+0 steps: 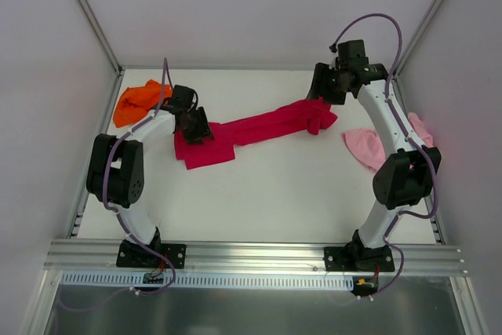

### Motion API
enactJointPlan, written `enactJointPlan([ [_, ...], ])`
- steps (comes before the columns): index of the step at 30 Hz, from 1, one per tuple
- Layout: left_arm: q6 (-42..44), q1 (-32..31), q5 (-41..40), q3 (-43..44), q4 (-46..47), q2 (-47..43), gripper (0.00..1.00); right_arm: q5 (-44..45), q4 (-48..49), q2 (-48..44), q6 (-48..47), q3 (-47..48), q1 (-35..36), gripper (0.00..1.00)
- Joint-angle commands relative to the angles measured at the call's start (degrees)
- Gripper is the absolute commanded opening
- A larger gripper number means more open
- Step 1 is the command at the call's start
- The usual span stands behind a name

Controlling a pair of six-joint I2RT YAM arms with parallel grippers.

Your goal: Fold and stack the t-shirts

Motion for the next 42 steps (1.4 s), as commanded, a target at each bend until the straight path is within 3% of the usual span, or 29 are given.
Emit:
enactJointPlan([
  [1, 1.0, -2.0, 0.5, -0.3, 1.1, 1.5, 0.44, -5.9, -2.8, -2.5, -1.1, -2.8, -0.1, 0.57],
  [14, 0.3, -3.4, -3.4, -3.0, 0.0, 2.5, 0.40, -20.0, -2.6, 3.3, -1.1, -8.3, 0.0, 0.61],
  [25, 0.8, -3.3, -7.8, -5.6, -3.1, -2.7, 0.39, -13.8, -7.8, 19.6, -1.3, 4.9, -0.1, 0.64],
  [30, 1.2, -3.4, -8.4, -5.9, -4.5, -3.4, 0.39, -13.3, 0.7, 21.8, 0.3, 5.7, -0.1, 0.64],
  [37, 1.8, -3.4, -9.2, -6.3, -6.1, -4.4, 0.39, -5.2, -2.0, 27.7, -0.9, 18.5, -0.4, 0.64],
  [42, 2.5, -3.3, -9.4, -6.4, -7.5, -5.0, 0.39, 1.7, 8.6, 23.5, -0.5, 14.1, -0.1, 0.63],
])
